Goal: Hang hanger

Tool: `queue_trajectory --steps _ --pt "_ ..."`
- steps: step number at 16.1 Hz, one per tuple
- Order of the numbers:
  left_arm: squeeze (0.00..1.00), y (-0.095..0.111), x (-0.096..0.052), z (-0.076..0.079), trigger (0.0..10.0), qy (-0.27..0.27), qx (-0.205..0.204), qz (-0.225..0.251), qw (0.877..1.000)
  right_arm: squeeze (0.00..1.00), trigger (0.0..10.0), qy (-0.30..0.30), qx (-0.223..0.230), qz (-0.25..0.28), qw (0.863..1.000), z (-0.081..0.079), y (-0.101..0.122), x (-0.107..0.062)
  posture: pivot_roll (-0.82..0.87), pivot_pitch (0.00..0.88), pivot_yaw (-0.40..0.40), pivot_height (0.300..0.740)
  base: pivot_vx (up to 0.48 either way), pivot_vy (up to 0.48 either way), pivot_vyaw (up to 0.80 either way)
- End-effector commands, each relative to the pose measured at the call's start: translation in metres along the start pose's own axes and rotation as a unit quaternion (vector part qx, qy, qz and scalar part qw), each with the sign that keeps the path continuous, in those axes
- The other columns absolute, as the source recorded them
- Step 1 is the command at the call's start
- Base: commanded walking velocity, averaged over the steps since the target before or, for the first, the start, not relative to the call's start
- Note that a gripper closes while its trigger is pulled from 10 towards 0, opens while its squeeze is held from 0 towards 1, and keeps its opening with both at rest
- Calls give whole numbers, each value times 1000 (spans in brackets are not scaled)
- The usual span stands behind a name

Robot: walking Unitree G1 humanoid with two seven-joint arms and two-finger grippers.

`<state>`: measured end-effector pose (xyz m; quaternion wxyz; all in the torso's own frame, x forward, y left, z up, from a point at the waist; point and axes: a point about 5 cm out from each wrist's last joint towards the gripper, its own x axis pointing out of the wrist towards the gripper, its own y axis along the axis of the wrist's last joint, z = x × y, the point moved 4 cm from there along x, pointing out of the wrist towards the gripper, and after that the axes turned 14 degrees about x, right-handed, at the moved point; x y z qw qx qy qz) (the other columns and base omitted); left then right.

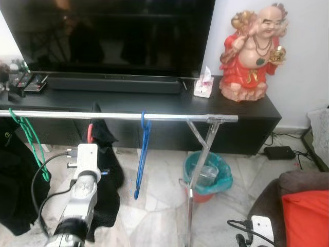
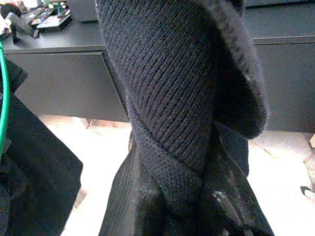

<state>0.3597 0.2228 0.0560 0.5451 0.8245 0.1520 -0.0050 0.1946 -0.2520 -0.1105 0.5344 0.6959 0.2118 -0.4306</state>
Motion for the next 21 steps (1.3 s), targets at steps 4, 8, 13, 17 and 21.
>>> queue_trajectory --steps 4,8,13,17,21 --pt "0 31 16 -11 10000 17 -16 44 999 0 10000 -3 -6 2 1000 4 3 0 36 0 -39 740 0 0 0" --pt "0 16 -11 -11 10000 -1 -3 99 995 0 10000 -5 -4 4 1000 5 3 0 44 0 -41 740 0 0 0" --pt "0 -6 -45 -16 10000 -17 11 108 994 0 10000 -2 9 10 1000 4 3 -1 56 0 -36 740 0 0 0" --pt "0 -1 -45 -11 10000 -20 6 104 994 0 10000 1 8 8 1000 2 3 0 52 0 -29 740 0 0 0" --pt "0 7 -42 -5 10000 -23 -1 109 994 0 10000 2 10 8 1000 1 2 0 48 0 -26 740 0 0 0"
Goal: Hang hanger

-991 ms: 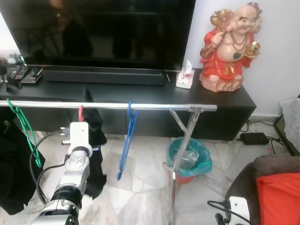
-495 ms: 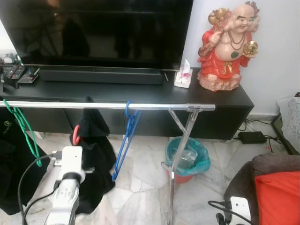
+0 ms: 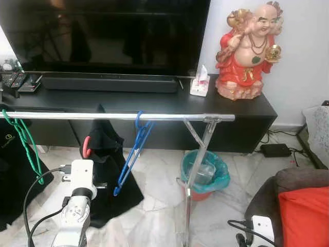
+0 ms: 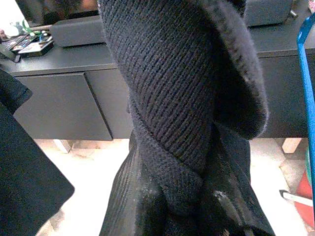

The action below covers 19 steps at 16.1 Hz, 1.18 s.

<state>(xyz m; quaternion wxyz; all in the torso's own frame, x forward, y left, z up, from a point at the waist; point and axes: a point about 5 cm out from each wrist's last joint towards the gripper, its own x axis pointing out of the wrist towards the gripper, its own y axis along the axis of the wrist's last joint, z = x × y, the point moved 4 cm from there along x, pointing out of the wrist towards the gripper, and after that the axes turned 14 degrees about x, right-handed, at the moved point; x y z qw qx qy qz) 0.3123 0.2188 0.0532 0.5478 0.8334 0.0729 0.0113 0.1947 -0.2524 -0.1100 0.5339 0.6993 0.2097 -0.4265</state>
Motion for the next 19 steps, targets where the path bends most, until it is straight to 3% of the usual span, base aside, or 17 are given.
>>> queue_trajectory --steps 1,5,9,17,19 --pt "0 21 6 -1 10000 7 -5 34 999 0 10000 0 7 3 1000 1 2 0 50 0 -27 740 0 281 0" --pt "0 21 4 3 10000 6 -4 31 1000 0 10000 6 -3 1 1000 -1 1 0 50 0 -25 740 0 65 0" --pt "0 23 5 5 10000 5 -6 33 999 0 10000 9 -4 -2 1000 -2 0 0 48 0 -20 740 0 0 800" --pt "0 25 5 8 10000 0 -14 30 999 0 10000 11 -2 -4 1000 -3 0 0 49 0 -21 740 0 0 0" --pt "0 25 5 7 10000 3 -15 29 999 0 10000 12 -6 -3 1000 -3 1 0 49 0 -21 740 0 0 800"
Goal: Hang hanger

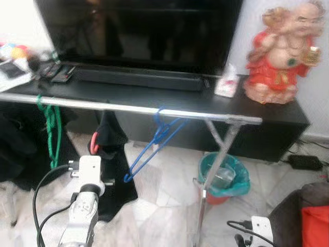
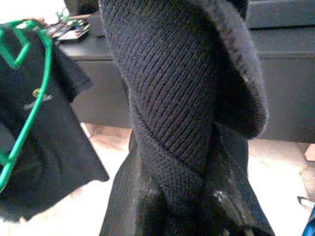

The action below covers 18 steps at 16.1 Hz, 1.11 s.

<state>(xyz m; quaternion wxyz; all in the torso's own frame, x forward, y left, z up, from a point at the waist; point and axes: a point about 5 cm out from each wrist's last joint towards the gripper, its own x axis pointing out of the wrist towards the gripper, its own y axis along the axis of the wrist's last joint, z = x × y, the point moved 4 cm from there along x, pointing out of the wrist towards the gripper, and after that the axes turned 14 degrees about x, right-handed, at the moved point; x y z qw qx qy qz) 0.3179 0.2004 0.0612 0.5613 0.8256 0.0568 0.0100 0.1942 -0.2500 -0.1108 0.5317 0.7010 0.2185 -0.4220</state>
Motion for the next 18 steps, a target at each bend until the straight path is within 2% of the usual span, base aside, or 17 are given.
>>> queue_trajectory --steps 1,18 --pt "0 10 3 -7 10000 14 1 17 1000 0 10000 -2 5 0 1000 -1 1 0 50 0 -21 740 240 0 0" --pt "0 11 1 -11 10000 18 8 20 1000 0 10000 -9 5 0 1000 1 1 0 48 0 -22 740 273 0 0"
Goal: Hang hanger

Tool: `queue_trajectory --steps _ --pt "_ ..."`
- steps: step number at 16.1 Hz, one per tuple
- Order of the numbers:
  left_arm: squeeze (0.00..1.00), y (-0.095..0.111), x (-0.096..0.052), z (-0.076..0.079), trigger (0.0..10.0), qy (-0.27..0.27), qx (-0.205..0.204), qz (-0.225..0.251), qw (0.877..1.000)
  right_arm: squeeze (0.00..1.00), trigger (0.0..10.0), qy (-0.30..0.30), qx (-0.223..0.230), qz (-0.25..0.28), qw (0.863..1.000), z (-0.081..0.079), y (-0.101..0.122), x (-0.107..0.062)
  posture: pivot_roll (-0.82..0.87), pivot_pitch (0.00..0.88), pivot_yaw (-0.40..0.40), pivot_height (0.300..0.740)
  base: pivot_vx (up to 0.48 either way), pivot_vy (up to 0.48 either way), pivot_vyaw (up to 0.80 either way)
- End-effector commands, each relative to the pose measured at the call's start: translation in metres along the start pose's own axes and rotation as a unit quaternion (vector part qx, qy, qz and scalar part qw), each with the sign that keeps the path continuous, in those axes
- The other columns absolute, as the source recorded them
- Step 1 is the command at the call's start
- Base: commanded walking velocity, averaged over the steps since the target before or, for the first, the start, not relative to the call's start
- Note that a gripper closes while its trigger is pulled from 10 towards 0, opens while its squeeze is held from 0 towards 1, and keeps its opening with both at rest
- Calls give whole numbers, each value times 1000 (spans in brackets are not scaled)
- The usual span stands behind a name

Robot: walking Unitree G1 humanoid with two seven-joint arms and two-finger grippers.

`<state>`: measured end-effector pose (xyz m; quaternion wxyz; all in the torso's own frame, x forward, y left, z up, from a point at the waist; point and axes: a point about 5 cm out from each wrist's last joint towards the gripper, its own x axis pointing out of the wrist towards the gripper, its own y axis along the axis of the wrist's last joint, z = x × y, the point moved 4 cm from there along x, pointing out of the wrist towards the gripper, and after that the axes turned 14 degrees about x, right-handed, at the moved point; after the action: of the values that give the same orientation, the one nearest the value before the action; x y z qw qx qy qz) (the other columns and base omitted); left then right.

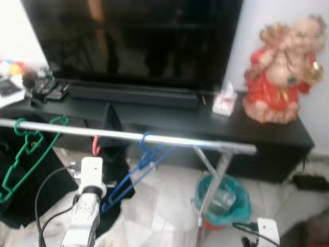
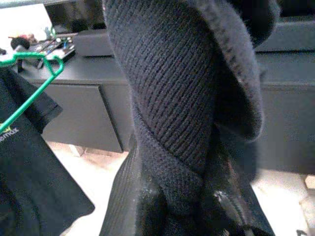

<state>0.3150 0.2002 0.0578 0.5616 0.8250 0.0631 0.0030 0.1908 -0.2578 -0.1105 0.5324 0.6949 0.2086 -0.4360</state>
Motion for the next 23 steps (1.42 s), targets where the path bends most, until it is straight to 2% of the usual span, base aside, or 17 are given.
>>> queue_trajectory --steps 1,7,14,18,23 --pt "0 14 3 -12 10000 20 8 29 999 0 10000 9 2 1 1000 -8 1 1 49 0 -23 740 247 0 0" --pt "0 9 5 -12 10000 16 -10 9 1000 0 10000 10 0 1 1000 -8 1 1 48 0 -23 740 0 0 0" --pt "0 4 16 -34 10000 41 -31 -17 999 0 10000 11 -1 -1 1000 -7 1 1 47 0 -23 740 0 0 0" --pt "0 0 33 -36 10000 20 -32 -49 998 0 10000 10 -2 -1 1000 -7 2 1 46 0 -24 740 0 0 0" --pt "0 4 47 -38 10000 7 -24 -60 998 0 10000 10 -2 -1 1000 -7 2 1 46 0 -25 740 0 0 0"
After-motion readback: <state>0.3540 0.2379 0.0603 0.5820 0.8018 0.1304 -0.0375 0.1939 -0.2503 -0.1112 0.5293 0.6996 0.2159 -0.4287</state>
